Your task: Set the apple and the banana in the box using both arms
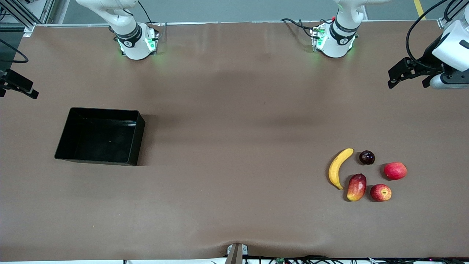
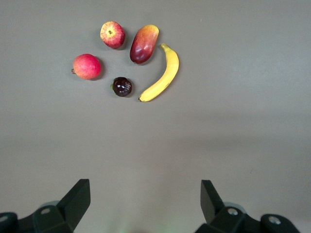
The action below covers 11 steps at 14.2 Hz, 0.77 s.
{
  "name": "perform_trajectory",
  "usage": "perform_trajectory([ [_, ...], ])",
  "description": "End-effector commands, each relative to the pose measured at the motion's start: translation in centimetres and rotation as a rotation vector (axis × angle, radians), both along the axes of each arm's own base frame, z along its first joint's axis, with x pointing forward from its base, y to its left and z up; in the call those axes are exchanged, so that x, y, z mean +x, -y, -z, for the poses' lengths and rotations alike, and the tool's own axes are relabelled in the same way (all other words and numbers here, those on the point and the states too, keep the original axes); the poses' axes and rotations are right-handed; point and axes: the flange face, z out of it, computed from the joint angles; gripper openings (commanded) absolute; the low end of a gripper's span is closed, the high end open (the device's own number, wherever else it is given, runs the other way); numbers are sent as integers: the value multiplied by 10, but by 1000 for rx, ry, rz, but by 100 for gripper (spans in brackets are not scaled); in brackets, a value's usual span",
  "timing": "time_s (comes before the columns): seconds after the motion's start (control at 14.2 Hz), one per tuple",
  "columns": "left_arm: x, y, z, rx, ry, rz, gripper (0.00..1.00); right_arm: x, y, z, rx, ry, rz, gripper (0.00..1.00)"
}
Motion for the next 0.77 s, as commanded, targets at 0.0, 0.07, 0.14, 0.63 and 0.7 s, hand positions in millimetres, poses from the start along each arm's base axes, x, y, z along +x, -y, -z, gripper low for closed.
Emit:
perform_trajectory([
  [0.0, -5, -1, -7, 16, 7, 6, 100, -2, 4, -2, -2, -2, -4, 100],
  [0.07, -5, -1, -6, 16, 6, 6, 100, -2, 4, -2, -2, -2, -4, 100],
  [0.14, -5, -1, -6, 16, 6, 6, 100, -2, 4, -2, -2, 0, -4, 100],
  [0.63, 15, -10, 11, 10, -19, -6, 100, -1, 3, -2, -1, 2, -5, 100],
  [0.7, 21, -11, 19, 10, -30, -9, 100, -1, 4, -2, -1, 2, -2, 100],
])
